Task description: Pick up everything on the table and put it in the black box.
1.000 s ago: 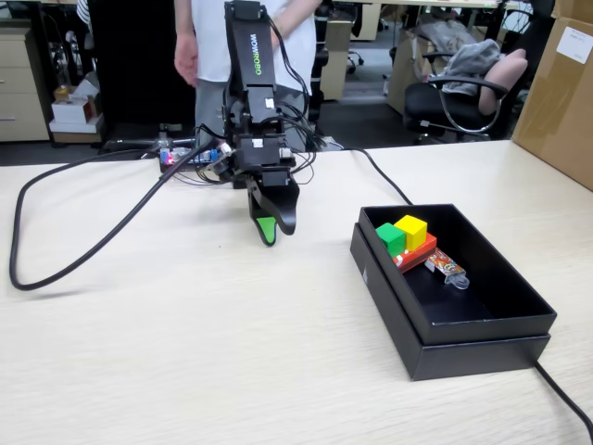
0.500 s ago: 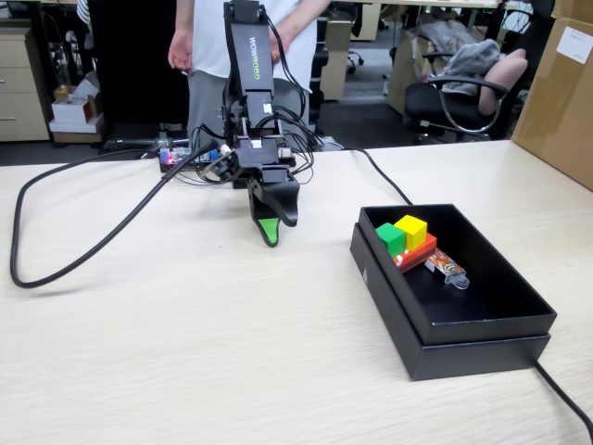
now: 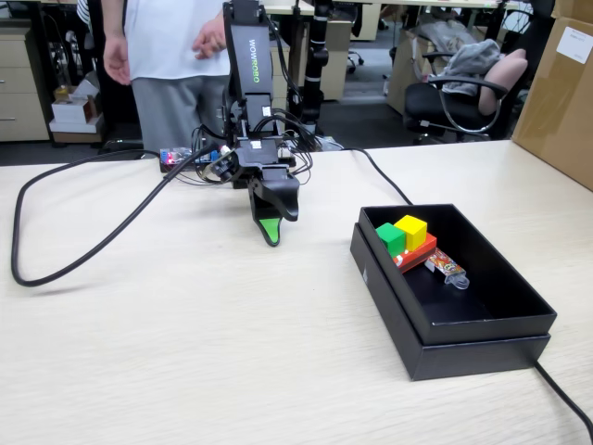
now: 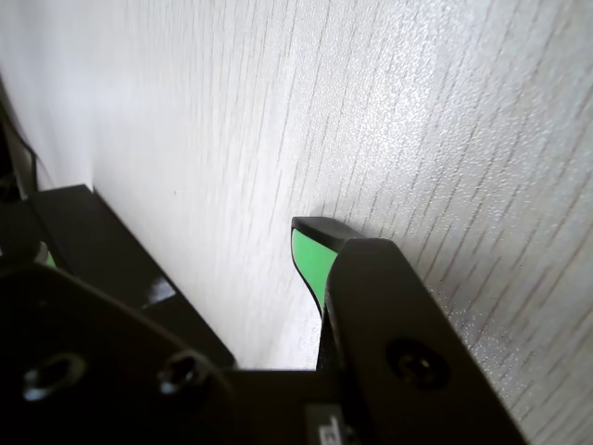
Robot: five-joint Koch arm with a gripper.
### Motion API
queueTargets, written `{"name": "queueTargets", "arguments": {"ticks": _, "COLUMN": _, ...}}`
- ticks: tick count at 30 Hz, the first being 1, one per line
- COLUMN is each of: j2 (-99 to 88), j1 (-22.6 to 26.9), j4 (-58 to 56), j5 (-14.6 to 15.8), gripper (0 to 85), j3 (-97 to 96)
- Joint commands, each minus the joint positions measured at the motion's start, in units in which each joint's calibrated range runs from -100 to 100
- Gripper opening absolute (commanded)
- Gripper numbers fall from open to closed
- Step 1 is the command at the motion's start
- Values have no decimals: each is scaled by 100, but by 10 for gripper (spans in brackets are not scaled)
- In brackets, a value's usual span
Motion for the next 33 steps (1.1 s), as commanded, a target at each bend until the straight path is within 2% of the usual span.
{"name": "queueTargets", "arguments": {"ticks": 1, "j2": 107, "j1": 15, "j4": 103, "j5": 10, "gripper": 497, "j3": -4}}
{"name": "queueTargets", "arguments": {"ticks": 33, "j2": 290, "j1": -20, "j4": 137, "j5": 10, "gripper": 488, "j3": -4}}
